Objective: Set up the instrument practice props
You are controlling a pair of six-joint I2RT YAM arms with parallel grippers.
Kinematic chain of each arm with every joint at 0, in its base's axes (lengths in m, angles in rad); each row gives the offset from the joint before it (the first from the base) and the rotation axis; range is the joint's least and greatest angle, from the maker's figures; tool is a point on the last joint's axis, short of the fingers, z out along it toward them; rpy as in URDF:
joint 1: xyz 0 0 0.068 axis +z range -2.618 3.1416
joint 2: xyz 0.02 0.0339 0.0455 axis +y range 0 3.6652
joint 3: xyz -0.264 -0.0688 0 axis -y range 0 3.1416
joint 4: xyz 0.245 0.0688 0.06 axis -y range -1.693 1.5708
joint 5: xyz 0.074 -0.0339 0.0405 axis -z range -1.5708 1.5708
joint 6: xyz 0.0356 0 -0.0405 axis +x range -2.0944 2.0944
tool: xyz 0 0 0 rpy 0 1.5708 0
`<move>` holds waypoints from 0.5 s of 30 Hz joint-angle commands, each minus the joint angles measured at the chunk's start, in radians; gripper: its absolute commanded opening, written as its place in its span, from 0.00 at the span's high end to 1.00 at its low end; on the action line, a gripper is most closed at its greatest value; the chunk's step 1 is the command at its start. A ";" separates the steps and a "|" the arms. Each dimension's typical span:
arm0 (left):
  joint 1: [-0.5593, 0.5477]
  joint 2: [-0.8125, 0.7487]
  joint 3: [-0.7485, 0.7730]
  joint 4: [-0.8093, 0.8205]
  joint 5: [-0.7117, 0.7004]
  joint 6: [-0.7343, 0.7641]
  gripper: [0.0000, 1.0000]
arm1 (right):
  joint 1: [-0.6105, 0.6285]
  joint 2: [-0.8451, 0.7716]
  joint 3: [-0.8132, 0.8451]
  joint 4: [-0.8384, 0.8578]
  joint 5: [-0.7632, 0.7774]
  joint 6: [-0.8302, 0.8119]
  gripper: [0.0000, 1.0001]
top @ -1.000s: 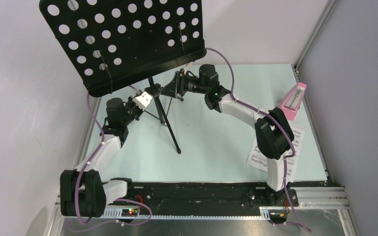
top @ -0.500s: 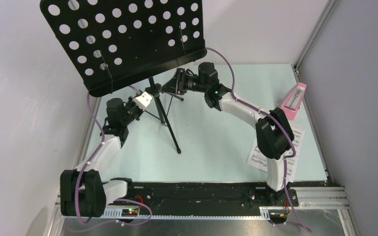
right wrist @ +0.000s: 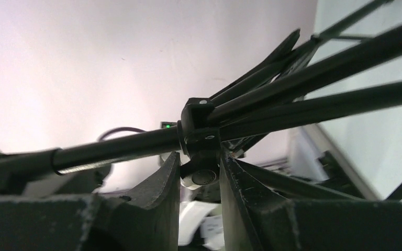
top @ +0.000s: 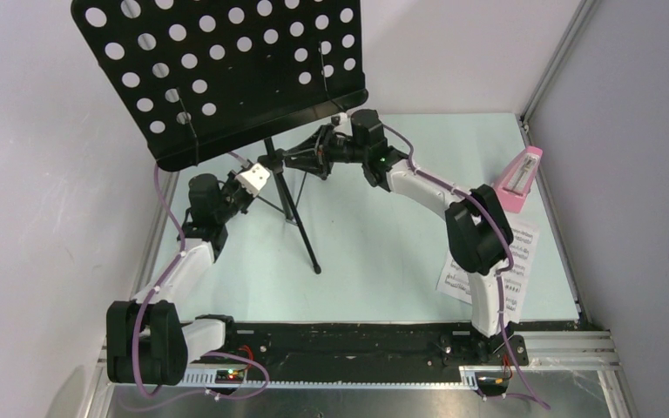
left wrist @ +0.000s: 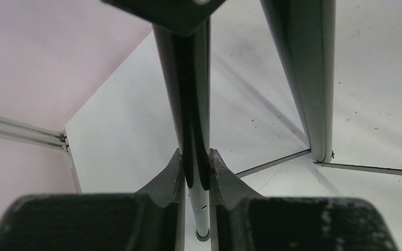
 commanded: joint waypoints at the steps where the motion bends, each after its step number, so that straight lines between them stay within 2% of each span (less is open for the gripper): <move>1: -0.012 0.012 -0.032 -0.048 0.022 0.061 1.00 | 0.039 0.014 0.004 0.119 -0.086 0.390 0.90; 2: -0.011 0.012 -0.032 -0.048 0.022 0.061 1.00 | 0.041 0.011 0.007 0.107 -0.080 0.378 0.74; 3: -0.012 0.013 -0.032 -0.048 0.022 0.061 1.00 | 0.040 -0.001 0.012 0.090 -0.075 0.361 0.67; 4: -0.012 0.013 -0.032 -0.048 0.022 0.061 1.00 | 0.038 -0.009 0.012 0.045 -0.055 0.299 0.55; 6: -0.011 0.013 -0.032 -0.048 0.020 0.061 1.00 | 0.023 -0.037 -0.016 -0.017 -0.022 0.181 0.44; 10: -0.012 0.010 -0.032 -0.048 0.022 0.061 1.00 | -0.022 -0.104 -0.136 0.017 0.047 0.009 0.31; 12: -0.012 0.011 -0.032 -0.048 0.022 0.059 1.00 | -0.039 -0.115 -0.147 0.022 0.054 -0.100 0.28; 15: -0.012 0.011 -0.033 -0.048 0.022 0.060 1.00 | -0.050 -0.117 -0.134 -0.069 0.076 -0.327 0.27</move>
